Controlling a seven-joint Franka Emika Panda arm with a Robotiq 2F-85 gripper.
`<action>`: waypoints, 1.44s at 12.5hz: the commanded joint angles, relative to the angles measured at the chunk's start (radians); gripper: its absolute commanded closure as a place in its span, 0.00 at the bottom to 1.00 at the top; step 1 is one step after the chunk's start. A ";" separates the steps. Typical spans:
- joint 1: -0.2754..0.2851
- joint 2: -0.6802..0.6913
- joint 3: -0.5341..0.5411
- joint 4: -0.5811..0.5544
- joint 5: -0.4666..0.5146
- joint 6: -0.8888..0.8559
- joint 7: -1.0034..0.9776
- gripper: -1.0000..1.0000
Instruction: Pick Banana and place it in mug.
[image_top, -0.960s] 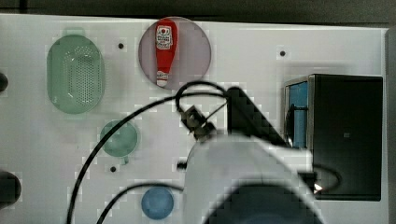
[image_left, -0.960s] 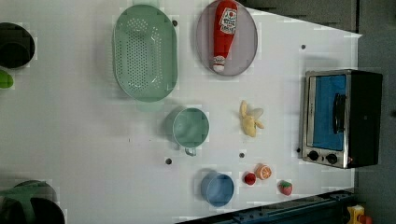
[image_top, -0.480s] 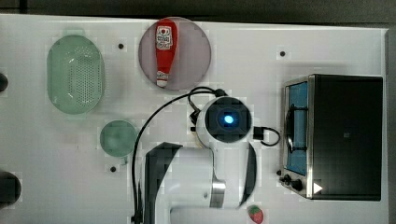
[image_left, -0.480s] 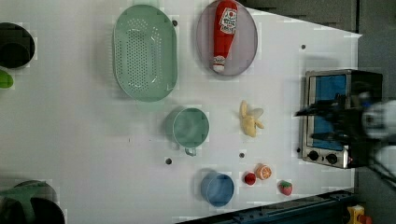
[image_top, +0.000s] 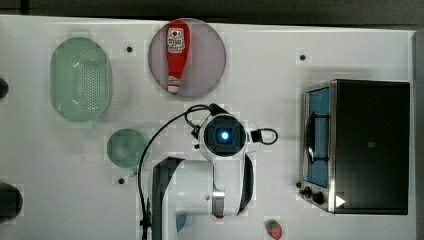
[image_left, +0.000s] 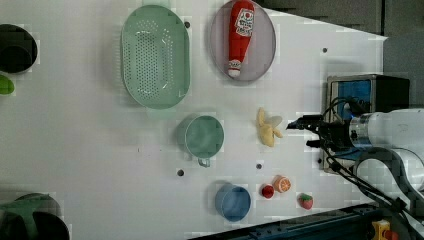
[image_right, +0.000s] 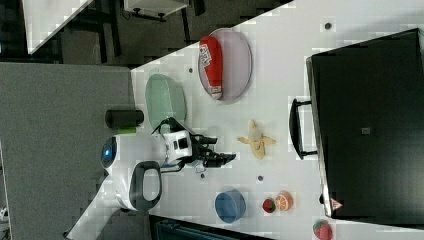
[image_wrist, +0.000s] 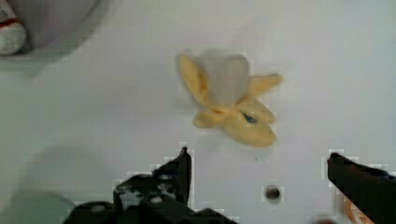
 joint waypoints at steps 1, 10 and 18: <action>-0.013 0.110 -0.008 0.028 -0.012 0.072 -0.078 0.00; -0.013 0.365 -0.019 0.018 -0.017 0.396 -0.078 0.04; -0.013 0.336 -0.029 0.019 -0.017 0.420 -0.078 0.63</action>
